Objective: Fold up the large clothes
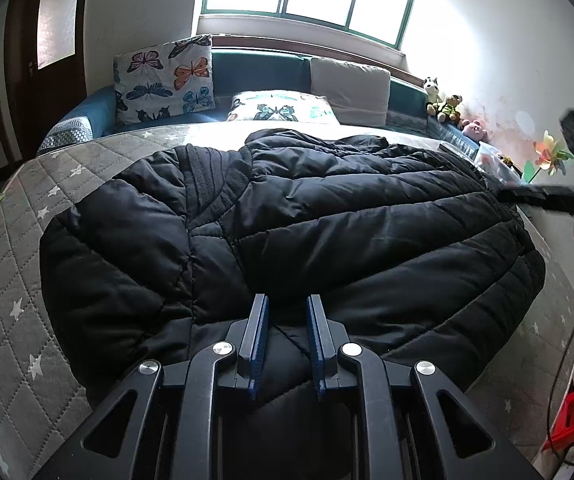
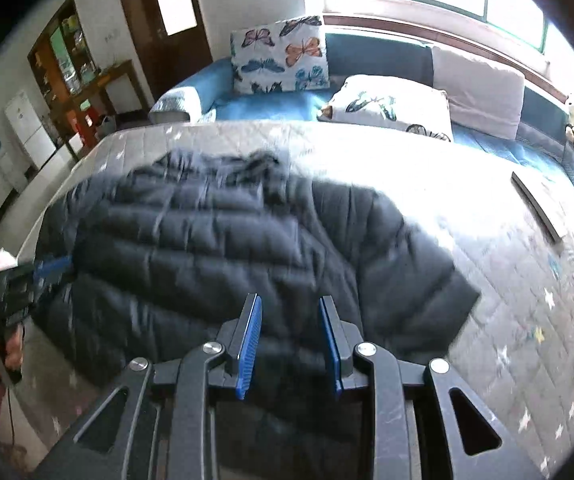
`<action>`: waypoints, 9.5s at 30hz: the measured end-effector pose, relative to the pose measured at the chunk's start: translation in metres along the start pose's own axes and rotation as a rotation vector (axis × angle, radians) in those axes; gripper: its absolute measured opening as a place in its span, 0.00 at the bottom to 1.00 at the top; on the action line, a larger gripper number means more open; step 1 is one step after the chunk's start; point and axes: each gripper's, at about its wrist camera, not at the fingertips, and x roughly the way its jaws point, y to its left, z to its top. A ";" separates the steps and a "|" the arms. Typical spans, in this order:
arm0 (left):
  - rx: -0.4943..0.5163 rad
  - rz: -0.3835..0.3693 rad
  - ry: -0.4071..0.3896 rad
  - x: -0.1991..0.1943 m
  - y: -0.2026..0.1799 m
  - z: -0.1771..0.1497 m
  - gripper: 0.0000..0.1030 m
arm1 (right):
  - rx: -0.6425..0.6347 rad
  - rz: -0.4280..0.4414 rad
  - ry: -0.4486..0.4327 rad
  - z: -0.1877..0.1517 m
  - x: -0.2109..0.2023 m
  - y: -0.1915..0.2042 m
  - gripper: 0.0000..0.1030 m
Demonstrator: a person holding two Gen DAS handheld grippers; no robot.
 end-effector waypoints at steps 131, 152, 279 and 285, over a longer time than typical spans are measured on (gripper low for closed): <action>-0.590 -0.370 0.112 0.030 0.131 -0.006 0.95 | 0.386 0.399 0.203 -0.042 0.062 -0.104 1.00; -0.597 -0.347 0.140 0.044 0.114 0.004 0.87 | 0.392 0.495 0.158 -0.047 0.055 -0.110 1.00; 0.090 -0.011 -0.143 -0.091 -0.295 -0.008 0.95 | 0.260 -0.384 -0.183 -0.181 -0.158 -0.018 0.73; 0.064 -0.032 -0.122 -0.101 -0.297 -0.026 0.95 | 0.267 -0.396 -0.191 -0.195 -0.167 -0.009 0.73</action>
